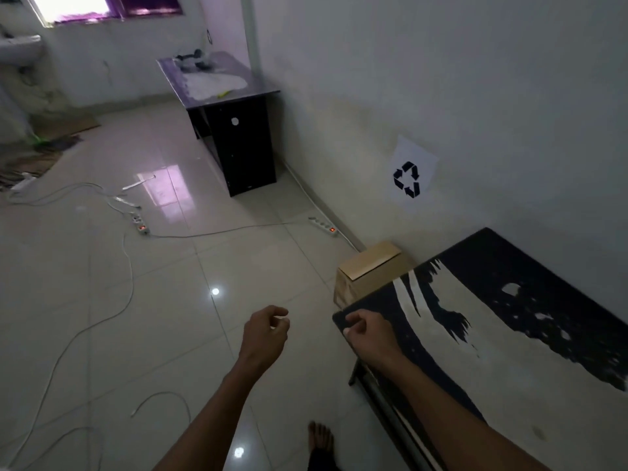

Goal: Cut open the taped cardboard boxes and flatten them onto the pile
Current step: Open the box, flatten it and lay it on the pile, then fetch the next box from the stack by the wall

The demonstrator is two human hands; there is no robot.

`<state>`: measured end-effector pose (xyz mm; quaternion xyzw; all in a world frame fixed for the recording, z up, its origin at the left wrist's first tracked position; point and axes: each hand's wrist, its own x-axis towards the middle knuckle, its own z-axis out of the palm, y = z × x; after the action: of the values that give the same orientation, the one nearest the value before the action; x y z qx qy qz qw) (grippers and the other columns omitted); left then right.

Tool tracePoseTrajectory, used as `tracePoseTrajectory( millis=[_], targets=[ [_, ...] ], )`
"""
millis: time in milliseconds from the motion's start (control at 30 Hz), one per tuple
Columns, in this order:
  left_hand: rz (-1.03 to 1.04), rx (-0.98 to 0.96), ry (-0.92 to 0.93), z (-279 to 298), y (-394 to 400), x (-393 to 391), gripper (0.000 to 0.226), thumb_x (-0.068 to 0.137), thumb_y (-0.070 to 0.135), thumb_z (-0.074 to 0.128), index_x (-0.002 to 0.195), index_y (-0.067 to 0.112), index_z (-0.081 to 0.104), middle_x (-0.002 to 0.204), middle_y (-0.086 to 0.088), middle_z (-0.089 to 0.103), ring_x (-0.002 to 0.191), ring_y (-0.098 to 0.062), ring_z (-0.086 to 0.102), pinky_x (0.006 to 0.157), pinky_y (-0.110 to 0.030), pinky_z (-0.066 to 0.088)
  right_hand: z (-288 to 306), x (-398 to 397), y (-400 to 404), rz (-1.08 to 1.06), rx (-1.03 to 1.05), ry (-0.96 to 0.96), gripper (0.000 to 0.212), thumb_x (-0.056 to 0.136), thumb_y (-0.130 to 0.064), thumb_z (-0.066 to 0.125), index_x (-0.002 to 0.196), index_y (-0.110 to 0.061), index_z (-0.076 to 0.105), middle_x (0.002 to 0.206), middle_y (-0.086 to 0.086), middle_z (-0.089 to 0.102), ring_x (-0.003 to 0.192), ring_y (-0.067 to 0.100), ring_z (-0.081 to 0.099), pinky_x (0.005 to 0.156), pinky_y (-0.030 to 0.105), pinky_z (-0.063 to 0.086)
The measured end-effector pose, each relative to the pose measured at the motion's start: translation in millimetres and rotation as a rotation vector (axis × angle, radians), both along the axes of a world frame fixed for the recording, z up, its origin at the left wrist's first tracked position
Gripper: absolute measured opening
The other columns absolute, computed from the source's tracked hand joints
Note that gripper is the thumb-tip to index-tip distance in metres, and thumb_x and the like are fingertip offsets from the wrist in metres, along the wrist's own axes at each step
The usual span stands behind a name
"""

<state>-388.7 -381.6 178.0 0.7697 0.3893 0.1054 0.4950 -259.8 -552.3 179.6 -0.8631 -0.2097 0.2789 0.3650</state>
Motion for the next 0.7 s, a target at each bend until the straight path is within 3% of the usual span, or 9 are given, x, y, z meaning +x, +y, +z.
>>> tracePoseTrajectory(
  millis=[167, 400, 567, 700],
  targets=[
    [-0.058, -0.005, 0.062, 4.0, 68.8, 74.2, 0.022, 0.098, 0.010, 0.056, 0.118, 0.008, 0.065, 0.090, -0.007, 0.070, 0.078, -0.019, 0.069, 0.061, -0.017, 0.046, -3.7, 71.8, 68.3, -0.040, -0.029, 0.096, 0.032, 0.094, -0.013, 0.063, 0.125, -0.008, 0.059, 0.091, 0.002, 0.063, 0.088, 0.012, 0.060, 0.084, 0.028, 0.052],
    [-0.158, -0.063, 0.143, -6.0, 149.2, 158.6, 0.021, 0.099, 0.011, 0.055, 0.118, 0.008, 0.065, 0.089, -0.006, 0.070, 0.079, -0.018, 0.069, 0.061, -0.017, 0.047, -26.5, 145.4, 139.3, -0.125, -0.093, 0.157, 0.032, 0.093, -0.016, 0.066, 0.124, -0.010, 0.060, 0.098, -0.001, 0.056, 0.097, 0.015, 0.055, 0.085, 0.025, 0.046],
    [-0.305, -0.061, 0.207, -22.6, 212.4, 229.0, 0.022, 0.097, 0.010, 0.056, 0.116, 0.008, 0.065, 0.088, -0.007, 0.071, 0.077, -0.018, 0.069, 0.058, -0.016, 0.045, -54.3, 182.4, 183.4, -0.301, -0.104, 0.210, 0.027, 0.090, -0.017, 0.069, 0.115, -0.012, 0.064, 0.103, 0.004, 0.062, 0.094, 0.017, 0.060, 0.076, 0.021, 0.045],
    [-0.458, -0.072, 0.270, -32.1, 259.1, 287.0, 0.022, 0.095, 0.012, 0.060, 0.116, 0.007, 0.066, 0.090, -0.006, 0.070, 0.084, -0.021, 0.069, 0.070, -0.025, 0.051, -70.5, 201.4, 214.8, -0.470, -0.096, 0.268, 0.020, 0.087, -0.020, 0.070, 0.106, -0.016, 0.065, 0.106, 0.007, 0.064, 0.093, 0.017, 0.062, 0.069, 0.022, 0.045]
  ],
)
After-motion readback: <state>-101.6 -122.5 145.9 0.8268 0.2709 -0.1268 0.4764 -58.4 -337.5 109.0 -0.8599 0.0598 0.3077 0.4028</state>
